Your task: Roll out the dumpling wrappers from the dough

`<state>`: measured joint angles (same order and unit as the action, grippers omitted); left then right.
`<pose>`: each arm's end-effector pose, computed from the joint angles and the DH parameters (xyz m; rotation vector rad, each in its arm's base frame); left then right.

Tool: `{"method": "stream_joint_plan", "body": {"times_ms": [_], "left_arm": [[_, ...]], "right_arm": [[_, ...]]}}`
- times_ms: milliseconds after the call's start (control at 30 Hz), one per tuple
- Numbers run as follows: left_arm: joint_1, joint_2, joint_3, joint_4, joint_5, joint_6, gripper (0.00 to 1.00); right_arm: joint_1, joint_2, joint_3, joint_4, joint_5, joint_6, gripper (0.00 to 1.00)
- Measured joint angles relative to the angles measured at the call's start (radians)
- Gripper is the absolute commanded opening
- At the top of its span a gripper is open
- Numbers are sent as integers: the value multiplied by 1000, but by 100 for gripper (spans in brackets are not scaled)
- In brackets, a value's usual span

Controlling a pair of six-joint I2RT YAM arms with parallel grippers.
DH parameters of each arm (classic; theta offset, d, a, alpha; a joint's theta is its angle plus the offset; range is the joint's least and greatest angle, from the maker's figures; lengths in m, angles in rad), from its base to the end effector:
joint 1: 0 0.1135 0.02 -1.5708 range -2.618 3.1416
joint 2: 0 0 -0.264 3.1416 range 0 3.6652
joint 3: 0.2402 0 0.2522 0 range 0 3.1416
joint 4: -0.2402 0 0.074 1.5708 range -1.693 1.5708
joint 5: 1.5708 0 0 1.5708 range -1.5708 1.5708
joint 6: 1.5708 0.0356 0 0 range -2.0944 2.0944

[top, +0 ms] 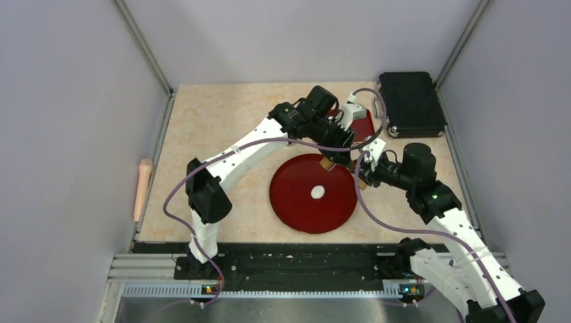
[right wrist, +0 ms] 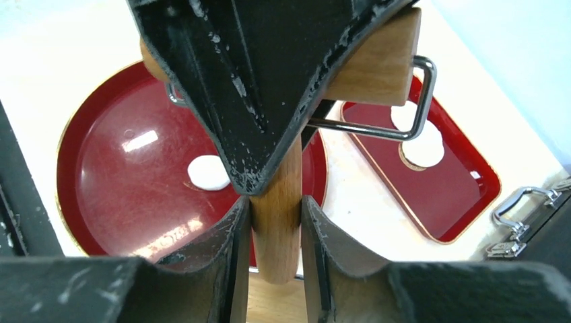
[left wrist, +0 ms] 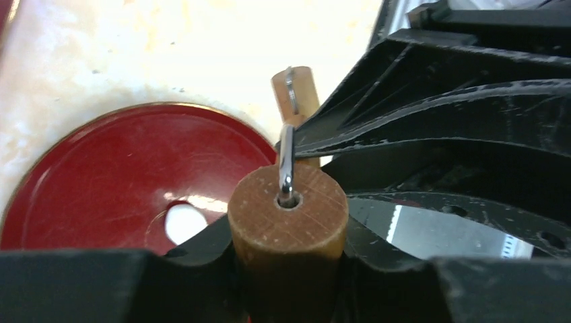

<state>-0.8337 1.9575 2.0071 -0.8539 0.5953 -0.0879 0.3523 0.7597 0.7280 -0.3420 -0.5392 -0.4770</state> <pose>0.2763 -0.3340 0.3555 1.1890 2.1974 -1.1259 0.1557 0.0767 0.3094 -1.0818 1.5782 0.4387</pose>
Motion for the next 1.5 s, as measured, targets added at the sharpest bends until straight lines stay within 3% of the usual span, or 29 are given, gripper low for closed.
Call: {"method": "stream_joint_plan", "body": {"times_ms": [67,200,267,367,433,500,600,767,900,1000,1233,1500], "left_arm": [[-4,5,12,-8,0,10,0],[23,13,40,-21,65,13,0],[65,13,79,-48,86,33,0],[191,5,141,-64,135,45,0],[288,-31,129,-24,175,33,0],[399,-135,-3,111,223,-21,0],[498,-339,-280,356,275,-143,0],[455,-563,-587,763,403,-390,0],[441,-621,-789,1135,453,-624,0],[449,-606,-896,1321,452,-741,0],[454,-546,-920,1451,436,-840,0],[438,-514,-930,1570,433,-918,0]], "right_arm": [[0,-3,0,-4,-2,10,19],[-2,2,37,-28,6,65,66],[-20,26,122,-76,-8,106,79],[-79,79,301,-100,-51,166,89],[-139,116,412,-89,-111,217,92],[-210,149,491,-34,-198,315,94],[-272,178,476,132,-309,517,95],[-315,249,243,589,-453,946,97],[-322,351,88,882,-497,1262,99],[-323,346,11,1062,-508,1439,99],[-288,214,-74,1238,-447,1554,98],[-232,253,-74,1188,-367,1482,92]]}}
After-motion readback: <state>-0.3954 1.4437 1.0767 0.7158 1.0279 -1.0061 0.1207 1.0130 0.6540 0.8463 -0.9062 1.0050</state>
